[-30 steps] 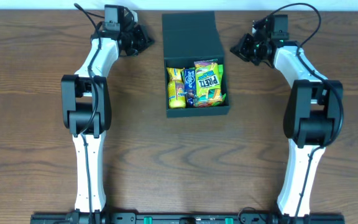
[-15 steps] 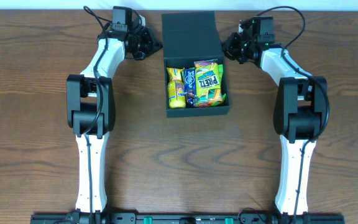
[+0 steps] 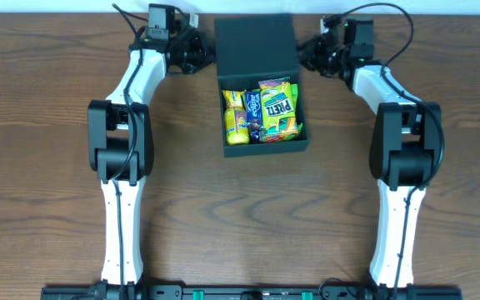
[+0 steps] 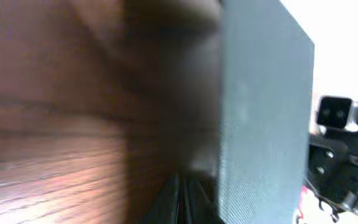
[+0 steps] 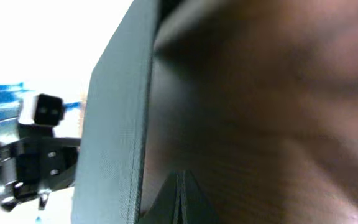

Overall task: Pack container
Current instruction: 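Place both grippers on the upright lid's top edge, then push the lid forward and down with both grippers to close the box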

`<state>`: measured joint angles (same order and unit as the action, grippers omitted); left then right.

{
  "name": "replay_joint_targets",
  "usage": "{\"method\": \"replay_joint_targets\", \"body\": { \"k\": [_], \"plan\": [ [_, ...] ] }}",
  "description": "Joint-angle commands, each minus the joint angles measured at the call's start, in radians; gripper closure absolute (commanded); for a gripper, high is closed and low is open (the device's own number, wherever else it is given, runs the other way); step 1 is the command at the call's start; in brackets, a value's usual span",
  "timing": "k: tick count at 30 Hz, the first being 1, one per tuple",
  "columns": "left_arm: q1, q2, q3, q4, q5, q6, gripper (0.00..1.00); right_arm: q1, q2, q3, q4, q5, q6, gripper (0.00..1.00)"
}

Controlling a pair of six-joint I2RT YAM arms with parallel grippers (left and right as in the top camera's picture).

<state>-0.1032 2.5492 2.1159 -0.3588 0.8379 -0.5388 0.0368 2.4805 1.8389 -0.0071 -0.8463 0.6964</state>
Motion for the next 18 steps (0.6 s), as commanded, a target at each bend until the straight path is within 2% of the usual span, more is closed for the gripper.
{"method": "replay_joint_targets", "body": {
  "k": [1,11,18],
  "plan": [
    [0.005,0.006,0.071,0.006,0.084,0.047,0.94,-0.016,0.008,0.02,0.058,-0.166,0.006,0.98],
    [0.017,0.001,0.178,-0.015,0.207,0.119,0.94,-0.039,-0.003,0.02,0.164,-0.408,0.005,0.99],
    [0.028,-0.014,0.187,-0.164,0.229,0.216,0.94,-0.034,-0.003,0.02,0.158,-0.553,0.005,0.98]
  ]
}}
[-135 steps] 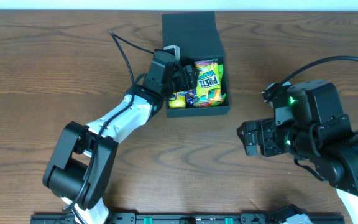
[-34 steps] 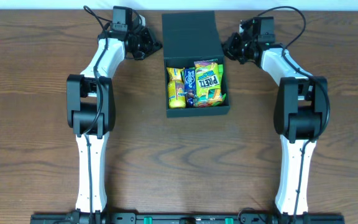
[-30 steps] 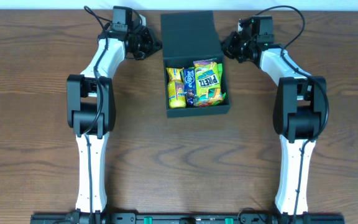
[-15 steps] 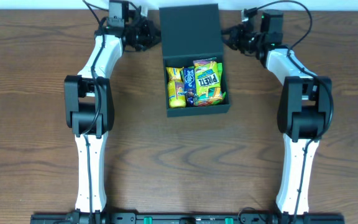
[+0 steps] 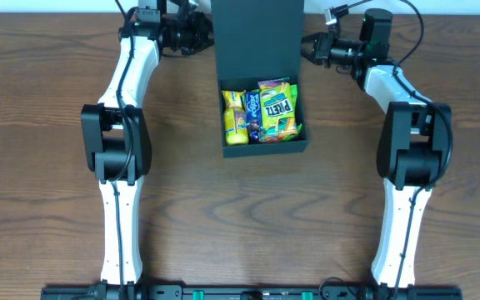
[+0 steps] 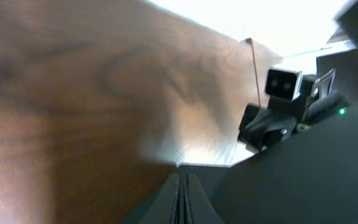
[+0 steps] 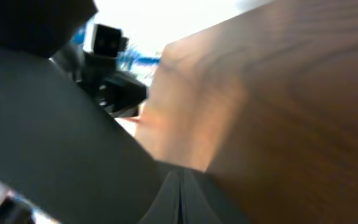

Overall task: Pack container
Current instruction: 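Push the lid forward and down with both grippers to close the box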

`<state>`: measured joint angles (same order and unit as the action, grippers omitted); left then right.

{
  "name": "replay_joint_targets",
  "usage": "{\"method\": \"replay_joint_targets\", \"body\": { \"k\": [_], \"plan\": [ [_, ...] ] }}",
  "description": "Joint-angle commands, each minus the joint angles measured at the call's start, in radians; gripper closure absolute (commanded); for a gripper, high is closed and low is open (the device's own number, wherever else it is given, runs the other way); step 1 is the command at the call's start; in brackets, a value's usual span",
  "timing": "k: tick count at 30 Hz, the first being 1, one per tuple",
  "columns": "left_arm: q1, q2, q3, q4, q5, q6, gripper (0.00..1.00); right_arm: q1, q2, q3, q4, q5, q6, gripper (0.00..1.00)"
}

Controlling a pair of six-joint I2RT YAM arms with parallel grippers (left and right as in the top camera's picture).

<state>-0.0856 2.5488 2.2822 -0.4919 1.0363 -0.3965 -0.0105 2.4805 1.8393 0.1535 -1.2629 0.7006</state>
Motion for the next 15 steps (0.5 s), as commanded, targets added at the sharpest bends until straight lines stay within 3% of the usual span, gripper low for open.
{"method": "replay_joint_targets", "body": {
  "k": [1,15],
  "plan": [
    [0.013,-0.019,0.021,-0.05,0.03,0.087,0.94,0.014,-0.003,0.019,-0.009,-0.149,-0.002,0.98],
    [0.034,-0.085,0.021,-0.18,0.025,0.168,0.94,0.017,-0.003,0.019,-0.24,-0.171,-0.148,0.98]
  ]
}}
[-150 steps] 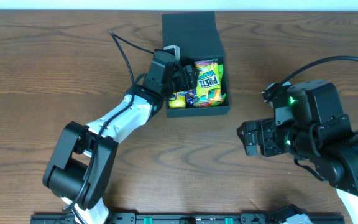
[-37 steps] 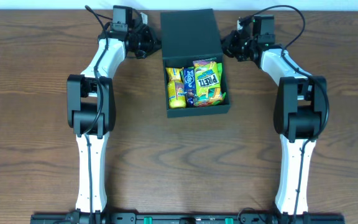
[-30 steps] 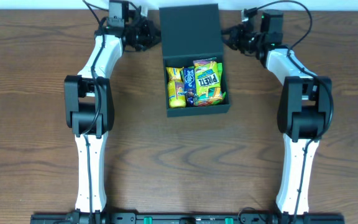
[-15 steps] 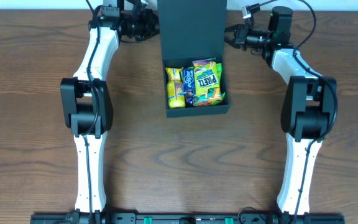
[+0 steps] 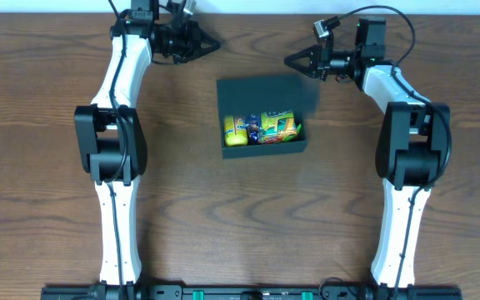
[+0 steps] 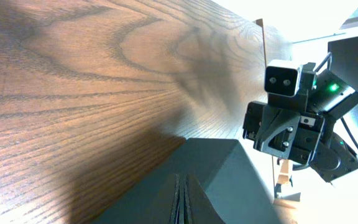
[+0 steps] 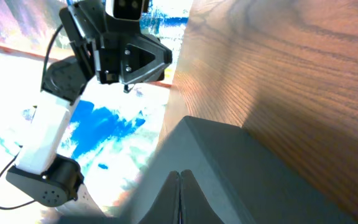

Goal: Pack container

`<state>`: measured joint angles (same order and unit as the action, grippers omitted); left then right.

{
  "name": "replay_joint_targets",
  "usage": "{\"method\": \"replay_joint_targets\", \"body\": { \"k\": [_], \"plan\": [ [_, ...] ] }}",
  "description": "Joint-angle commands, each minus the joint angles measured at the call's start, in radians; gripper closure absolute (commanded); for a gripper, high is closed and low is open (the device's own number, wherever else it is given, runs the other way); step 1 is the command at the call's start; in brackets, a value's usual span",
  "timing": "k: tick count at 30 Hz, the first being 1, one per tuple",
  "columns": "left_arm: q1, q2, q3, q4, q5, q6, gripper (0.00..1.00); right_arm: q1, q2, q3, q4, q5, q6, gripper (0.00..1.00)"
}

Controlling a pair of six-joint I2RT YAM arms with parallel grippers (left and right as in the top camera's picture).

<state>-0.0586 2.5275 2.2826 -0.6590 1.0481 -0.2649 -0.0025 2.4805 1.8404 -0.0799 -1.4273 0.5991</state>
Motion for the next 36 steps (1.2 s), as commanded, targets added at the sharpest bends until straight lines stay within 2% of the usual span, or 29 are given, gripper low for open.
{"method": "replay_joint_targets", "body": {
  "k": [1,7,12,20,28,32,36],
  "plan": [
    [0.007,-0.071,0.021,-0.023,0.005,0.046,0.94,0.008,-0.004,0.018,-0.008,0.018,-0.044,0.98],
    [0.007,-0.156,0.021,-0.161,-0.196,0.151,0.94,0.005,-0.056,0.018,-0.1,0.274,-0.048,0.98],
    [0.007,-0.286,0.021,-0.29,-0.344,0.263,0.94,0.002,-0.169,0.018,-0.242,0.463,-0.158,0.98],
    [0.007,-0.477,0.02,-0.51,-0.39,0.414,0.94,0.014,-0.411,0.018,-0.576,0.693,-0.371,0.98],
    [0.007,-0.631,0.02,-0.745,-0.394,0.531,0.94,0.089,-0.706,0.018,-0.853,0.942,-0.407,0.98],
    [0.008,-0.726,-0.016,-0.78,-0.375,0.542,0.94,0.175,-0.841,0.016,-1.011,1.097,-0.425,0.98],
    [0.008,-0.879,-0.152,-0.75,-0.375,0.542,0.94,0.298,-0.964,-0.009,-1.131,1.237,-0.424,0.98]
  ]
}}
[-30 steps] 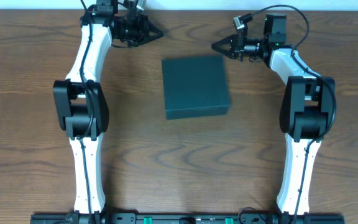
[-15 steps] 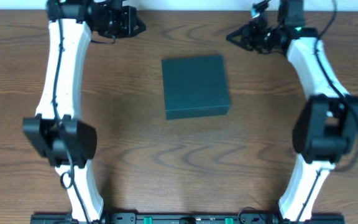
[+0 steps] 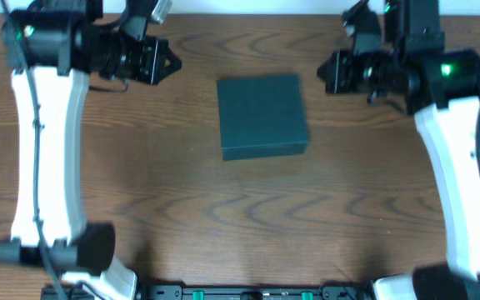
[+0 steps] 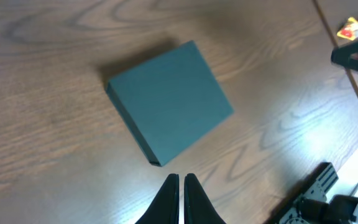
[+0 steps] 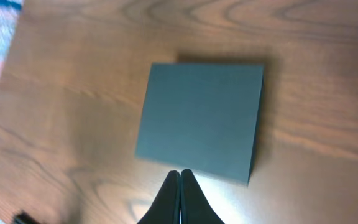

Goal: Pack container

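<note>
The dark green box [image 3: 262,116] lies in the middle of the wooden table with its lid down flat, so its contents are hidden. It also shows whole in the left wrist view as the box [image 4: 168,101] and in the right wrist view as the box [image 5: 201,121]. My left gripper [image 3: 163,61] hangs high off the box's left side, shut and empty; its fingertips [image 4: 181,180] meet below the box. My right gripper [image 3: 322,74] hangs high off the box's right side, also shut and empty, the fingertips [image 5: 180,174] touching.
Bare brown wood table [image 3: 223,217] surrounds the box on all sides. The black base rail [image 3: 240,292] runs along the near edge. A small colourful object [image 4: 355,28] sits beyond the table's edge in the left wrist view.
The lid was half down with snacks showing; now it lies flat on the box. Both grippers, then low at the table's far edge, are now raised well above it, still shut.
At first the lid lay back flat behind the box, snack packets in view, both shut grippers beside it. Then the lid stood upright between them. Then it hung partway over the snacks. Now the box is closed and both arms are raised away.
</note>
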`<state>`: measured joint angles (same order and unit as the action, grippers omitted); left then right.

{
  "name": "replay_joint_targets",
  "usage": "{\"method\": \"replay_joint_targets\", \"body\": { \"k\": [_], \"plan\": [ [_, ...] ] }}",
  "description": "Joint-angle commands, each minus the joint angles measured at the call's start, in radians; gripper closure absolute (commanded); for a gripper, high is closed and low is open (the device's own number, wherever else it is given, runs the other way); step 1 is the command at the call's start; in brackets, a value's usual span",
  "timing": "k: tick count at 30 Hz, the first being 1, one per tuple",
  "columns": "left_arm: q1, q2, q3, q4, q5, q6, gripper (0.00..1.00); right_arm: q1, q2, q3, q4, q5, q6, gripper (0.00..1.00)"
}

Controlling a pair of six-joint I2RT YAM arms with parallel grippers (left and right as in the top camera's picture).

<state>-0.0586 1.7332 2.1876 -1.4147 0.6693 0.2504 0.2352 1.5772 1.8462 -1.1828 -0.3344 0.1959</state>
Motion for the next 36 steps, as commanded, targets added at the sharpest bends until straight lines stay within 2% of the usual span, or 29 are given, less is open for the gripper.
{"method": "replay_joint_targets", "body": {
  "k": [1,4,8,14,15,16,17,18,25,36],
  "plan": [
    [0.008,-0.139,-0.118,0.03,0.003,0.027,0.94,0.092,-0.094,-0.032,-0.043,0.164,-0.02,0.99],
    [0.008,-0.309,-0.325,0.127,0.003,0.016,0.94,0.168,-0.198,-0.136,-0.033,0.199,0.007,0.98],
    [0.008,-0.567,-0.664,0.277,0.004,-0.004,0.94,0.226,-0.374,-0.391,0.044,0.219,0.055,0.98],
    [0.008,-0.793,-1.0,0.325,0.003,-0.004,0.94,0.233,-0.558,-0.697,0.134,0.219,0.104,0.98],
    [0.008,-0.811,-1.03,0.328,0.002,-0.004,0.94,0.233,-0.566,-0.72,0.139,0.219,0.105,0.85],
    [0.008,-0.824,-1.053,0.327,0.003,-0.004,0.9,0.233,-0.57,-0.738,0.14,0.219,0.119,0.57],
    [0.008,-0.829,-1.065,0.323,0.003,-0.004,0.44,0.234,-0.569,-0.748,0.14,0.219,0.139,0.01],
    [0.008,-0.829,-1.07,0.317,0.003,-0.005,0.03,0.233,-0.566,-0.755,0.14,0.219,0.141,0.01],
    [0.008,-0.824,-1.072,0.304,-0.022,-0.003,0.05,0.234,-0.541,-0.769,0.139,0.219,0.14,0.01],
    [0.005,-0.829,-1.072,0.301,-0.196,-0.003,0.05,0.234,-0.531,-0.769,0.139,0.219,0.14,0.01]
  ]
}}
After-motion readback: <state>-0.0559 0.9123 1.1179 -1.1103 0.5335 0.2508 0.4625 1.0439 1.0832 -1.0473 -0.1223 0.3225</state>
